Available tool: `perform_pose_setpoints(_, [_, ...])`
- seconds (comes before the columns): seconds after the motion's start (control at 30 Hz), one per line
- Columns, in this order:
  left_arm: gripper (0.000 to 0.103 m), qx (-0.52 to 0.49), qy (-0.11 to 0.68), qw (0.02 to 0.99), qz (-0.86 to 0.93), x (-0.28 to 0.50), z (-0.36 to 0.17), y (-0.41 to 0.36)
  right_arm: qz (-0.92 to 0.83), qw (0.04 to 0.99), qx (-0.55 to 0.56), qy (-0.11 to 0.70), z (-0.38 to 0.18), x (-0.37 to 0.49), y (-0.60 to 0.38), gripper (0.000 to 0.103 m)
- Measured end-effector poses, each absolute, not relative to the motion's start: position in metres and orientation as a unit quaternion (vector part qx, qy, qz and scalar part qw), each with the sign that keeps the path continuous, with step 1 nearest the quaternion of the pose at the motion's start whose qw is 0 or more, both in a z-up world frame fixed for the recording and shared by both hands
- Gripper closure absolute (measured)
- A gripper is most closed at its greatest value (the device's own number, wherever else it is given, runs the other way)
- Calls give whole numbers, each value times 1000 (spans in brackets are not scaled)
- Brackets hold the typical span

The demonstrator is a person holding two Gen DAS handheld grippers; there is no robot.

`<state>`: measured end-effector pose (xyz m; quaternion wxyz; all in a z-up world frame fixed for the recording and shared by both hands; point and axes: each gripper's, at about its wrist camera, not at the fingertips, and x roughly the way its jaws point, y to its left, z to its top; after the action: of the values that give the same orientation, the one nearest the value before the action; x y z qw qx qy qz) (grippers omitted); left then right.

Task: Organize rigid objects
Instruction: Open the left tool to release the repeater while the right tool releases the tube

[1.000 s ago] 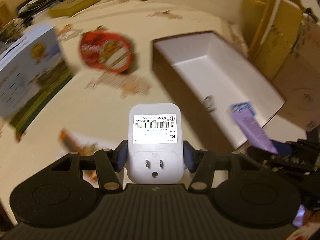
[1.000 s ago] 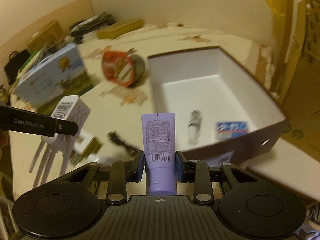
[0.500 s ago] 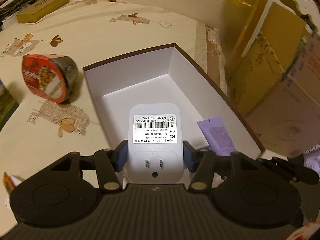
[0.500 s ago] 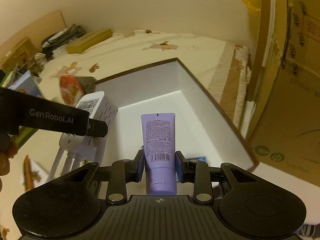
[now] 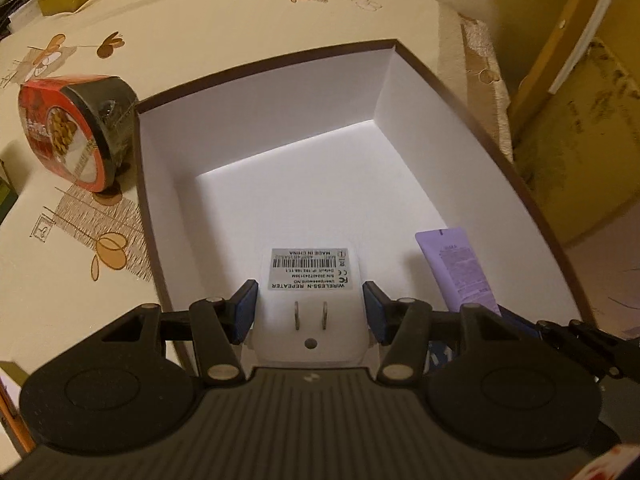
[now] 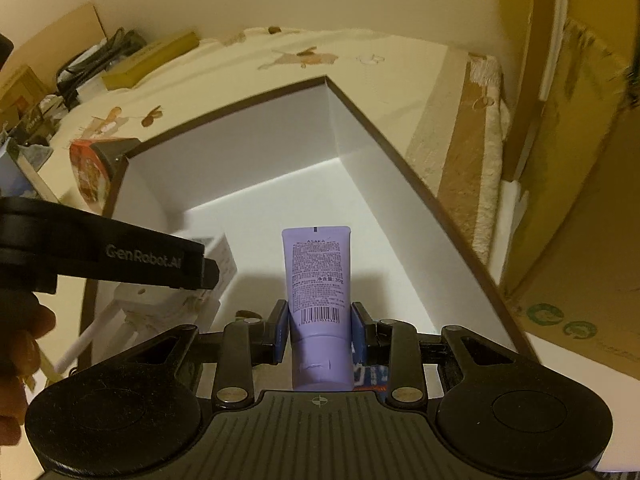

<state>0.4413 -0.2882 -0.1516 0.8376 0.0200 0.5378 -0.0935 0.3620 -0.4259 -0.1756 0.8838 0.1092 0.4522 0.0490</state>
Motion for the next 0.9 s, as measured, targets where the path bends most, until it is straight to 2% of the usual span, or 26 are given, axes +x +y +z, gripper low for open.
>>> perform_pose_setpoints(0.3, [53, 21, 516, 851, -98, 456, -153, -286, 39, 882, 127, 452, -184, 383, -420, 73])
perform_pose_setpoints(0.53, [53, 35, 512, 850, -118, 441, -144, -272, 45, 887, 120, 443, -175, 366, -416, 55])
perform_pose_setpoints(0.9, [53, 39, 502, 852, -142, 405, -121, -254, 36, 894, 127, 429, -144, 329, -415, 49])
